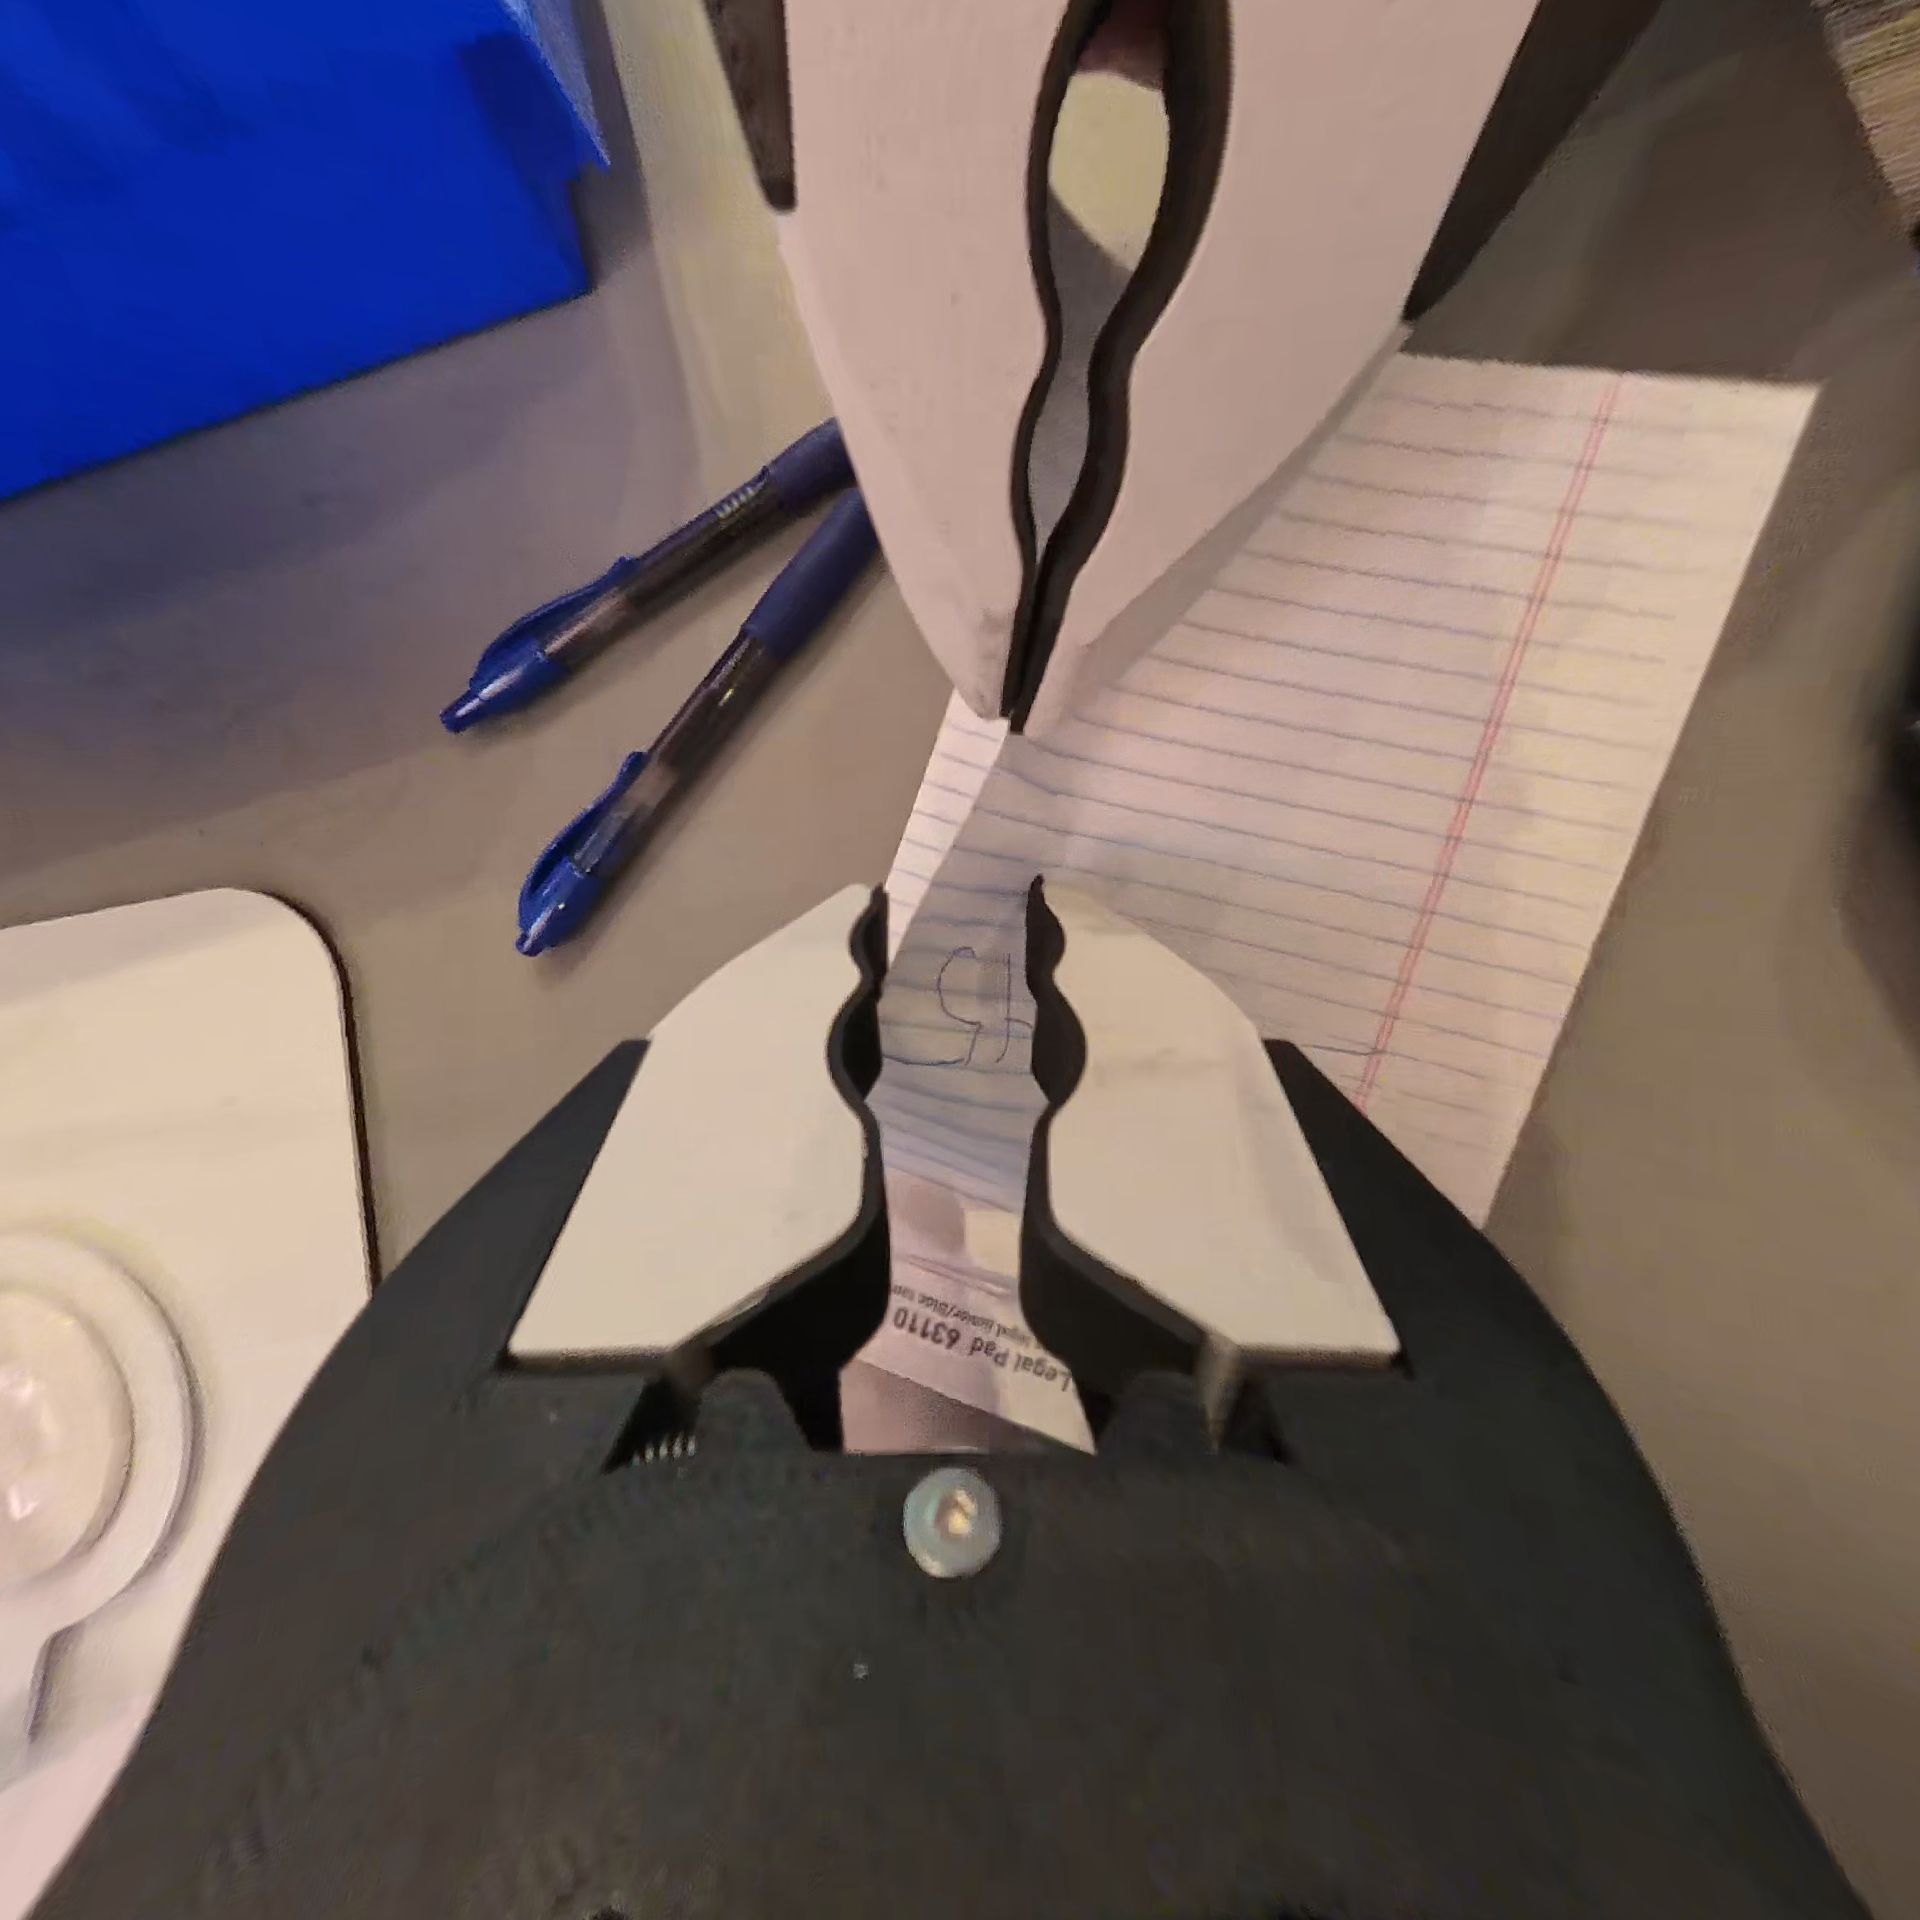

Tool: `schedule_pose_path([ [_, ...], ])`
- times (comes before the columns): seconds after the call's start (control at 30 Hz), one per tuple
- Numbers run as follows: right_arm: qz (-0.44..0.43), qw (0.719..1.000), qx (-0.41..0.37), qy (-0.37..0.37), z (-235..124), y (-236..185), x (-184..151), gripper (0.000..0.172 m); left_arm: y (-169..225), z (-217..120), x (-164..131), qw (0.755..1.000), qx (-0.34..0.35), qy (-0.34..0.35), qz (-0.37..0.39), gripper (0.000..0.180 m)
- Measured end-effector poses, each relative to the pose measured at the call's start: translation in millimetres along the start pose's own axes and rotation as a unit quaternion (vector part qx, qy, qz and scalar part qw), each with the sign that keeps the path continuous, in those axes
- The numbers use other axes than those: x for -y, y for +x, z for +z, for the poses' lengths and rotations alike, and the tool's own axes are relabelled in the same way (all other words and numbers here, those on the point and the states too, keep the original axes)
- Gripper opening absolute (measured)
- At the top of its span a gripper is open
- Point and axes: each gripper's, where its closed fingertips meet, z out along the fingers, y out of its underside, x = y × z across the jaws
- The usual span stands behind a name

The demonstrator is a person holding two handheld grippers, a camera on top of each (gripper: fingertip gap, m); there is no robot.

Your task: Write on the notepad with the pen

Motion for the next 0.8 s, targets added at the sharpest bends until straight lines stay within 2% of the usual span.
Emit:
schedule_pose_path([
  [0.23, -0.001, 1.0, 0.011, 0.01, -6, 1, -2, 0.0, 6, -4, 5, 0.999, -0.029, 0.018, 0.01, 0.018],
  [0.3, 0.019, 0.999, 0.026, 0.02, -7, 1, -3, 0.0, 8, -5, 7, 0.999, -0.042, 0.028, 0.007, 0.017],
  [0.43, 0.092, 0.993, 0.067, 0.04, -8, 0, -2, 0.0, 9, -2, 8, 0.998, -0.056, 0.036, 0.005, 0.0],
  [0.47, 0.118, 0.989, 0.081, 0.041, -9, 0, -2, 0.008, 7, 1, 8, 0.998, -0.048, 0.034, 0.013, 0.0],
  [0.53, 0.174, 0.979, 0.102, 0.026, -9, 2, -7, 0.041, 8, 5, 4, 0.998, -0.049, 0.023, 0.023, 0.0],
  [0.57, 0.185, 0.977, 0.104, 0.014, -8, 2, -11, 0.047, 8, 5, 5, 0.998, -0.044, 0.024, 0.031, 0.0],
  [0.7, 0.172, 0.977, 0.12, -0.04, -1, -7, -22, 0.045, 9, 3, 11, 0.998, -0.028, 0.024, 0.056, 0.0],
  [0.73, 0.17, 0.976, 0.123, -0.053, 1, -9, -25, 0.039, 9, 2, 12, 0.997, -0.024, 0.021, 0.064, 0.0],
  [0.8, 0.154, 0.978, 0.121, -0.07, 0, -9, -29, 0.001, 12, 2, 13, 0.997, -0.026, 0.022, 0.065, 0.0],
])
